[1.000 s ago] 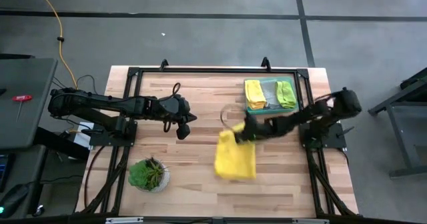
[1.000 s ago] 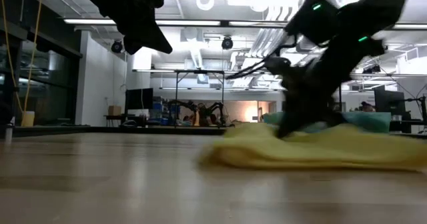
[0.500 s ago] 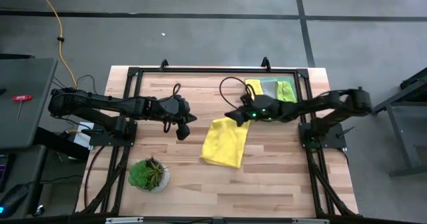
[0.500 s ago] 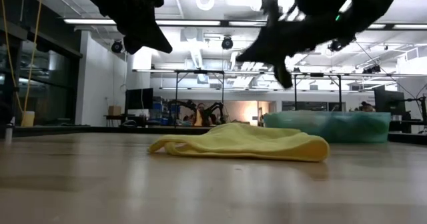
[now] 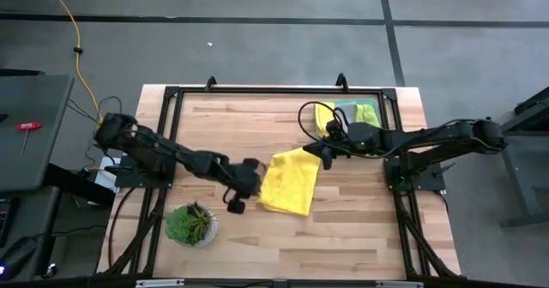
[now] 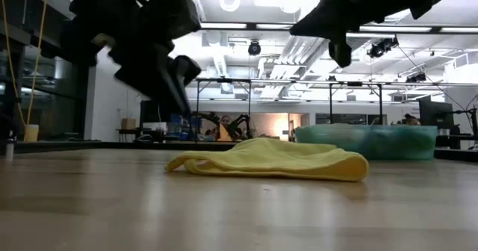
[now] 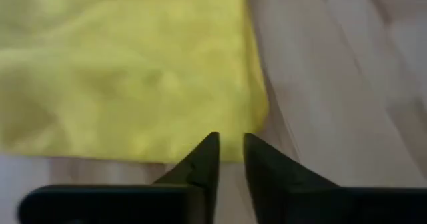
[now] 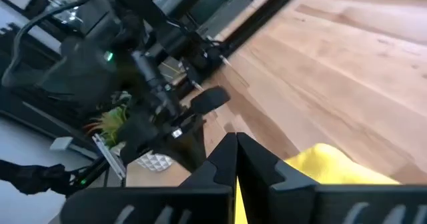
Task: Fold microfiber towels
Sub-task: Fold the yellow towel
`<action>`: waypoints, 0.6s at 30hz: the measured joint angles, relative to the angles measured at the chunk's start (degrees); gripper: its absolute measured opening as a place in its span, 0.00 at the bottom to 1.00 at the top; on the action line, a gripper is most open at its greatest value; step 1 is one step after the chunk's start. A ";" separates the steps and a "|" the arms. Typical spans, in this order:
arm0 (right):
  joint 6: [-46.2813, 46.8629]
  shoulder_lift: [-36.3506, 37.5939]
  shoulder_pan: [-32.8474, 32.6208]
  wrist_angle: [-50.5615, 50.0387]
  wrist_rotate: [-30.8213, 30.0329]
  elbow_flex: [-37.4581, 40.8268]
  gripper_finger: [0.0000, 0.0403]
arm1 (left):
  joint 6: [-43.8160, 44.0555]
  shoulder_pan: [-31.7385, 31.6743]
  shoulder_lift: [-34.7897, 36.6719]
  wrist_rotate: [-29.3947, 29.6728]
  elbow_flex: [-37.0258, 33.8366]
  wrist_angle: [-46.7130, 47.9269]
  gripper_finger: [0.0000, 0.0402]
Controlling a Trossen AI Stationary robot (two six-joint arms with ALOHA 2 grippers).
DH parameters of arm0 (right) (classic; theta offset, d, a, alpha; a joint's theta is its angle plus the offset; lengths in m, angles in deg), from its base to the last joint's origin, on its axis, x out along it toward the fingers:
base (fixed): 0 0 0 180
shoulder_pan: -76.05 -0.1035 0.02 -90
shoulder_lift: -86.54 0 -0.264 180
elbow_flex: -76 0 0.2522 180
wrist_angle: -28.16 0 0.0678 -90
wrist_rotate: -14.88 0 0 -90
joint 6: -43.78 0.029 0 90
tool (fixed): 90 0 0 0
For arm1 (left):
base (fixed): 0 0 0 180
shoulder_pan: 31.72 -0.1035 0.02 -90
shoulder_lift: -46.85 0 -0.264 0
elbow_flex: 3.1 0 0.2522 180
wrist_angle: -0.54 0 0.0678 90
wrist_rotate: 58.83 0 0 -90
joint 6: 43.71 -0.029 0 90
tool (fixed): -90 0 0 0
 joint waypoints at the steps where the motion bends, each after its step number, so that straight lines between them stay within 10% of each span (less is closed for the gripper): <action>1: 0.65 0.03 0.00 -0.71 0.00 0.00 0.00 | -1.26 0.69 -1.07 0.13 0.48 0.88 0.17; 18: 2.55 -0.10 0.00 -9.48 1.31 0.00 0.00 | 0.60 5.06 -12.15 4.03 1.69 -2.02 0.55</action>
